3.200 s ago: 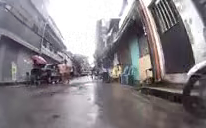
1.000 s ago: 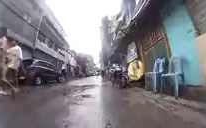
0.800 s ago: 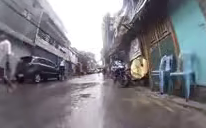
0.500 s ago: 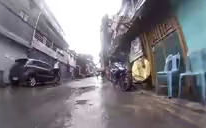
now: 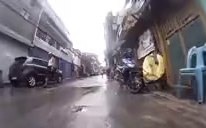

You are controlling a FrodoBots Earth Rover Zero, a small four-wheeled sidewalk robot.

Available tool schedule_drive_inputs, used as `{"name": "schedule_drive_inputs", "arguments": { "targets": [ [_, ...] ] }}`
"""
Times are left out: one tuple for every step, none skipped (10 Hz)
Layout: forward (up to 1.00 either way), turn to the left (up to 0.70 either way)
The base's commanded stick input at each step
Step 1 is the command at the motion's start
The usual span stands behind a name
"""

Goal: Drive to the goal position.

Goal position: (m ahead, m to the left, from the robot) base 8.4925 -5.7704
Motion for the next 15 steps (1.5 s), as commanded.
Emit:
{"name": "schedule_drive_inputs", "arguments": {
  "targets": [
    [0.99, 0.00],
    [0.99, 0.00],
    [0.99, 0.00],
    [0.99, 0.00],
    [0.99, 0.00],
    [0.99, 0.00],
    [0.99, 0.00],
    [0.99, 0.00],
    [0.99, 0.29],
    [0.99, 0.13],
    [0.99, 0.00],
    [0.99, 0.00],
    [0.99, 0.00],
    [0.99, 0.00],
    [0.99, 0.00]
  ]
}}
